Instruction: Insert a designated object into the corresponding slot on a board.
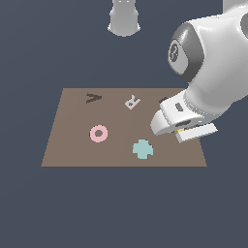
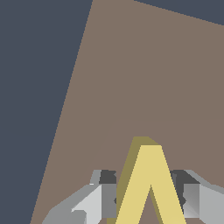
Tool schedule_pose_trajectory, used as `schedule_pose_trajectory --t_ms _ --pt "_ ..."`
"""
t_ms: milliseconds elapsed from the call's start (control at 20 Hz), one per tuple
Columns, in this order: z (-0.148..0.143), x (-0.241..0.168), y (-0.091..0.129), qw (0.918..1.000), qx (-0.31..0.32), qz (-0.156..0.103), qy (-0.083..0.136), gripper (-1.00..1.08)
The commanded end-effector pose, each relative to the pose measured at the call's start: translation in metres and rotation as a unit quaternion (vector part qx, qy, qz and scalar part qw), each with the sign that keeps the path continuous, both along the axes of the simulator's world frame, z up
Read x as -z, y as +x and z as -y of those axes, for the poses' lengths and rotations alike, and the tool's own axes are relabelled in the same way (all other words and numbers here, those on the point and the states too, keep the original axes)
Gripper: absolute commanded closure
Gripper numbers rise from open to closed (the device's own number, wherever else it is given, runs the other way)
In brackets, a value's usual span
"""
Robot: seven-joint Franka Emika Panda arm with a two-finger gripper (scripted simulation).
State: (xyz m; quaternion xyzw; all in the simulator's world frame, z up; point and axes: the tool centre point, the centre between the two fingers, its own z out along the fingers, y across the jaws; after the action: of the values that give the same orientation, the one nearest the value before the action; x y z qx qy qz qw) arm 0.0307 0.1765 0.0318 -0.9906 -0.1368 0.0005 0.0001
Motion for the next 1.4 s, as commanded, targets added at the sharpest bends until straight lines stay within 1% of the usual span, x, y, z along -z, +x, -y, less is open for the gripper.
schedule_pose_trajectory --t_ms 0,250,450,850,1100,1350 --pt "0.000 -0.003 0.001 1.0000 0.000 0.001 0.000 1.08" --pt "0.001 -0.001 -0.002 1.0000 -0.004 0.000 0.000 1.08" --pt "0.004 -0.001 -0.008 0.9999 -0.017 0.000 0.000 1.08" --pt "0.018 -0.002 -0.033 0.9974 -0.072 0.000 0.000 1.08" --pt "0.033 -0.003 -0.055 0.9920 -0.126 0.000 0.000 1.08" --pt "0.056 -0.003 -0.081 0.9814 -0.192 0.000 0.000 1.08"
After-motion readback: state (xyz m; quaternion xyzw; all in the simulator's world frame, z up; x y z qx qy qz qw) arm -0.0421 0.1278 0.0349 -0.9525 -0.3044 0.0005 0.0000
